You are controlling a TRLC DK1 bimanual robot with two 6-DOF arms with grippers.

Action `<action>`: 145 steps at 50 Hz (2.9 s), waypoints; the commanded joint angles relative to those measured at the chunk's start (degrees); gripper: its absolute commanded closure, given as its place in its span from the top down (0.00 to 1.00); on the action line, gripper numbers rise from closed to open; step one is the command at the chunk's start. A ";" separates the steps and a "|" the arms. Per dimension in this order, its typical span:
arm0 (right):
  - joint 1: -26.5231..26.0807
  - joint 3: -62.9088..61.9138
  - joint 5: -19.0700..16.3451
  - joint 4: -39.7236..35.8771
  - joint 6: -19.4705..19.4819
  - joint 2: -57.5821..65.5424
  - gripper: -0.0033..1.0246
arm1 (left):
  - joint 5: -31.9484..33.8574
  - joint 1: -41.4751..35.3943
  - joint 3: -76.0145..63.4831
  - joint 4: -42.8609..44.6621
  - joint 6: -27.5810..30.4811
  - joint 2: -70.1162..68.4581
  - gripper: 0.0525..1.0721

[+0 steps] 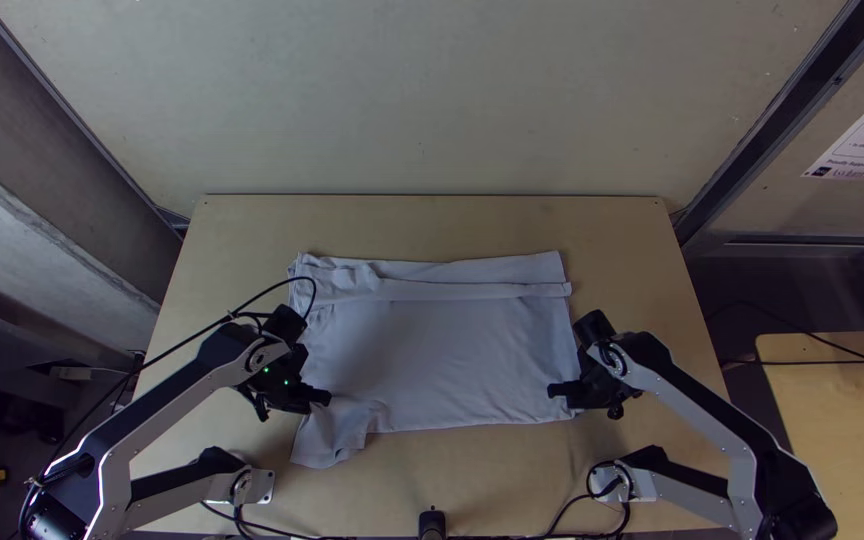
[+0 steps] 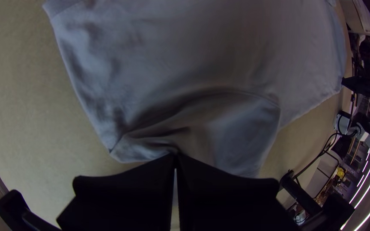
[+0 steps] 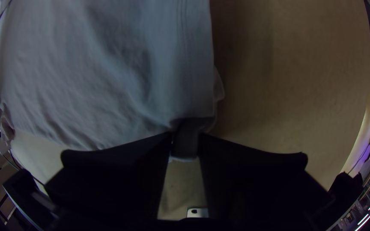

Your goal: Fold the t-shirt

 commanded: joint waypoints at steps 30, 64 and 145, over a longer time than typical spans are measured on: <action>-8.45 6.27 3.99 -0.42 -2.66 -2.28 0.03 | 0.21 19.64 6.95 -4.35 15.08 -6.27 0.03; -11.61 25.34 5.13 0.81 -4.15 11.87 0.03 | 0.29 22.01 28.31 -4.53 15.96 9.73 0.03; -20.84 63.84 13.57 2.04 -4.94 40.44 0.95 | 10.14 27.90 46.15 13.49 6.29 35.22 0.96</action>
